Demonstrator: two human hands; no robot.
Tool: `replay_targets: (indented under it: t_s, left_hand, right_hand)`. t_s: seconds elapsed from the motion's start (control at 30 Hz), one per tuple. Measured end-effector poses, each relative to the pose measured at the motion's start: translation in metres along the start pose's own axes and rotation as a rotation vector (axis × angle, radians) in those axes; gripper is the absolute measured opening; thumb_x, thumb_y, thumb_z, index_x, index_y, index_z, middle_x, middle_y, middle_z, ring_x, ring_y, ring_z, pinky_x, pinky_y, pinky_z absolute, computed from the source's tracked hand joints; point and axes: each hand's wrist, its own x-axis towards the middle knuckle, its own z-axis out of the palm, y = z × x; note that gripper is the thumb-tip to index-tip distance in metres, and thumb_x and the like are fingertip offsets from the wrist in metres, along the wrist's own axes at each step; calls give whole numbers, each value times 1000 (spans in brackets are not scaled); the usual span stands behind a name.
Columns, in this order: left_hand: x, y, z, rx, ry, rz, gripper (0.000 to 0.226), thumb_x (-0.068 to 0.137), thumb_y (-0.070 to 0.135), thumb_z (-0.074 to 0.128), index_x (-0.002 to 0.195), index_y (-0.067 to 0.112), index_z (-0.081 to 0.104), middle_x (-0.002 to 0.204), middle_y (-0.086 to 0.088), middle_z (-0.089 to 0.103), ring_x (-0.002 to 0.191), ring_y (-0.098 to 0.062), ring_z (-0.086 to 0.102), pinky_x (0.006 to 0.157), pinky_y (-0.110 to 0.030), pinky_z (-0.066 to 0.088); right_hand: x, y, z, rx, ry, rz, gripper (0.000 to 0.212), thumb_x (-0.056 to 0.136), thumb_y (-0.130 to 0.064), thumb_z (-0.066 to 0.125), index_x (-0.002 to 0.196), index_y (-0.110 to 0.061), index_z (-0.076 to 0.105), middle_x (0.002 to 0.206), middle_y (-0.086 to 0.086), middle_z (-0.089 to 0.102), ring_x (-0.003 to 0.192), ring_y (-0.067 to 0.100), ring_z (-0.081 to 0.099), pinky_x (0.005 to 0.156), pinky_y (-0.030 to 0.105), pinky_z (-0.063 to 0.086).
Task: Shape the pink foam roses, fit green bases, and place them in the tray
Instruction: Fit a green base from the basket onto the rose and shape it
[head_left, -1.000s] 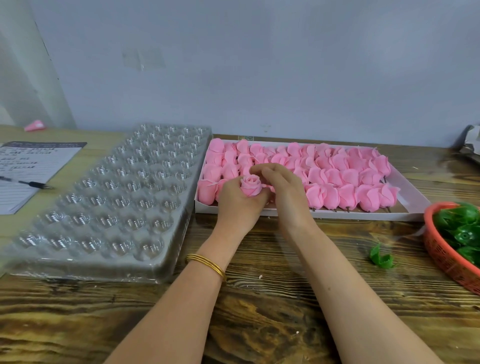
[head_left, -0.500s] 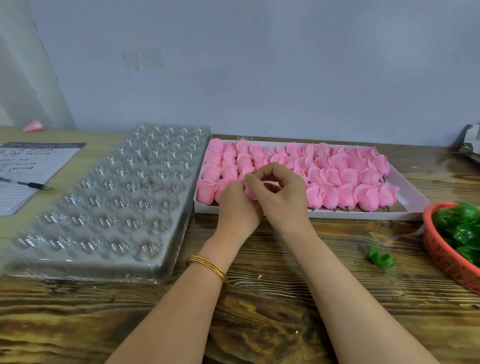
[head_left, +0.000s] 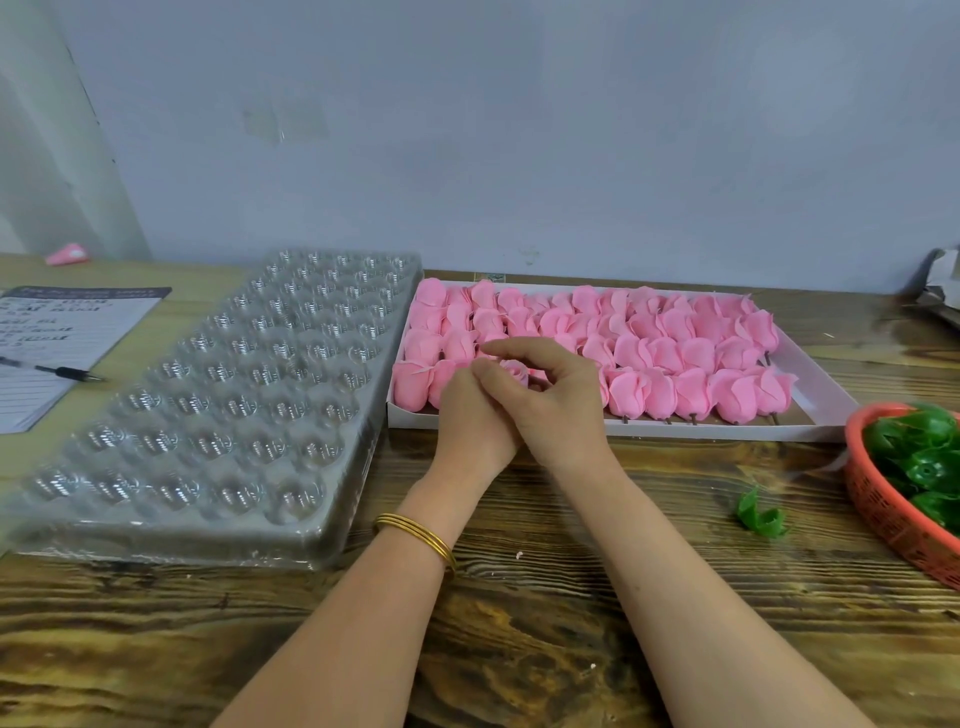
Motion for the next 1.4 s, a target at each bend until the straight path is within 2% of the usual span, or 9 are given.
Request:
replay_targets:
  t_s: [0.13, 0.3, 0.5, 0.63, 0.73, 0.83, 0.93, 1.23, 1.4]
  left_hand:
    - [0, 2, -1, 0, -24, -26, 37, 97, 3, 52, 67, 25, 56, 66, 17, 52, 61, 9, 50, 56, -6, 41]
    - [0, 5, -2, -57, -30, -57, 47, 97, -1, 49, 60, 27, 50, 61, 12, 49, 54, 8, 54, 53, -2, 38]
    - [-3, 12, -1, -101, -59, -51, 44, 98, 0, 47, 60, 22, 48, 64, 10, 46, 63, -11, 48, 55, -2, 38]
    - [-1, 5, 0, -100, -28, -98, 20, 92, 9, 58, 73, 15, 59, 63, 12, 58, 58, -5, 56, 56, -2, 40]
    - [-3, 5, 1, -324, -34, -145, 12, 80, 11, 70, 76, 22, 72, 69, 5, 72, 65, -3, 66, 57, -17, 51]
    - [-6, 8, 1, -394, -107, -106, 26, 73, 11, 71, 68, 36, 69, 60, 12, 66, 57, 3, 60, 49, -12, 43]
    - [-6, 9, 2, -445, -164, -116, 29, 73, 12, 70, 67, 40, 68, 57, 15, 62, 54, 3, 58, 47, -9, 40]
    - [-6, 12, 1, -567, -195, -178, 28, 71, 13, 67, 67, 41, 68, 53, 15, 58, 47, 2, 54, 43, -11, 38]
    - [-6, 10, 0, -625, -220, -227, 28, 67, 13, 62, 55, 38, 66, 42, 15, 50, 38, 0, 50, 40, -12, 35]
  right_hand:
    - [0, 0, 0, 7, -60, 26, 19, 81, -14, 77, 98, -23, 76, 102, -6, 71, 92, -12, 61, 87, 7, 44]
    - [0, 0, -2, 147, -152, 147, 27, 82, -12, 77, 108, -13, 74, 93, -15, 71, 88, -13, 64, 86, 8, 48]
    - [2, -4, -11, 155, -273, 202, 32, 78, -7, 79, 108, -17, 72, 95, -14, 71, 91, -9, 64, 95, 22, 51]
    - [7, -4, -20, 254, -270, 249, 30, 81, -5, 74, 108, -20, 73, 108, -3, 72, 112, 13, 63, 98, 33, 49]
    - [13, -6, -26, 450, -218, 283, 15, 83, -6, 68, 96, -10, 73, 100, 5, 73, 100, 18, 67, 84, 33, 53]
    - [15, -7, -30, 527, -211, 302, 9, 83, -9, 66, 84, -9, 74, 97, 5, 75, 96, 17, 70, 78, 30, 56]
    - [14, -7, -28, 509, -239, 284, 27, 93, -7, 57, 74, -11, 76, 98, 6, 75, 100, 16, 70, 81, 28, 55]
    - [11, -8, -21, 486, -320, 306, 31, 92, -30, 58, 75, -15, 80, 86, 9, 75, 86, 16, 71, 81, 26, 56]
    - [11, -8, -21, 376, -405, 346, 42, 90, -51, 46, 90, -28, 81, 103, -2, 76, 105, 7, 68, 79, 18, 52]
